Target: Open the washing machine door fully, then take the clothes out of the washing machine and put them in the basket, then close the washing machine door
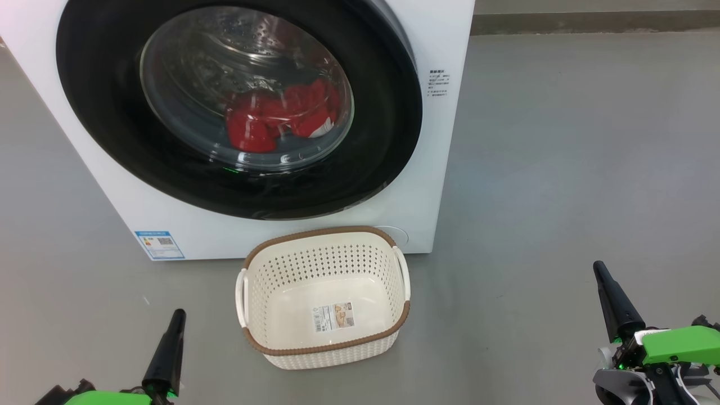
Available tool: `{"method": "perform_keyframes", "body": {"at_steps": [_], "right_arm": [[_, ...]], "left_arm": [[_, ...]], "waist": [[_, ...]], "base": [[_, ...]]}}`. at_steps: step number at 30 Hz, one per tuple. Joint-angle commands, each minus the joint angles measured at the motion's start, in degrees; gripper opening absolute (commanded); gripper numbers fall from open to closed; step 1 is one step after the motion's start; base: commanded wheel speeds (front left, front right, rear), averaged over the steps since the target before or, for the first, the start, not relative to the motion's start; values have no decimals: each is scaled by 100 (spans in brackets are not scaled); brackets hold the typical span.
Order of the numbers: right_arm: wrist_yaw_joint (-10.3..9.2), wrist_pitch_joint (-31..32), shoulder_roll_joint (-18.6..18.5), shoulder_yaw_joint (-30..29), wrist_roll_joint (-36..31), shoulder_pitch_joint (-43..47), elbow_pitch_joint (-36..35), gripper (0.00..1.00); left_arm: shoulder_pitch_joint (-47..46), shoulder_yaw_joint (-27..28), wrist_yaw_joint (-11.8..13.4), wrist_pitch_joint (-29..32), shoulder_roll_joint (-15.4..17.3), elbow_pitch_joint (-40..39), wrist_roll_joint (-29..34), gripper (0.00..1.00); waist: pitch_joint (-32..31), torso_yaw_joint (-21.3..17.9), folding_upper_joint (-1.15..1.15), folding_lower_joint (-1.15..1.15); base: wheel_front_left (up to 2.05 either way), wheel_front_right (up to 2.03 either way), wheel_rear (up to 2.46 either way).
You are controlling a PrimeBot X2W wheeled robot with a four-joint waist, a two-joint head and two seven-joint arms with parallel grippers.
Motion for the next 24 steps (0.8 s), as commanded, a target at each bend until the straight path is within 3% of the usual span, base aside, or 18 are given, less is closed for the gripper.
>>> {"method": "perform_keyframes", "body": {"at_steps": [1, 24], "right_arm": [[-3, 21, -51, 118, -36, -234, -161, 0], [-3, 51, -25, 80, -68, -237, -158, 0]], "left_arm": [[-229, 196, -40, 47, 72, -110, 52, 0], [-231, 229, -40, 74, 49, -108, 80, 0]], "waist": [[0, 0, 0, 0], [0, 0, 0, 0]], "base": [[0, 0, 0], [0, 0, 0]]}}
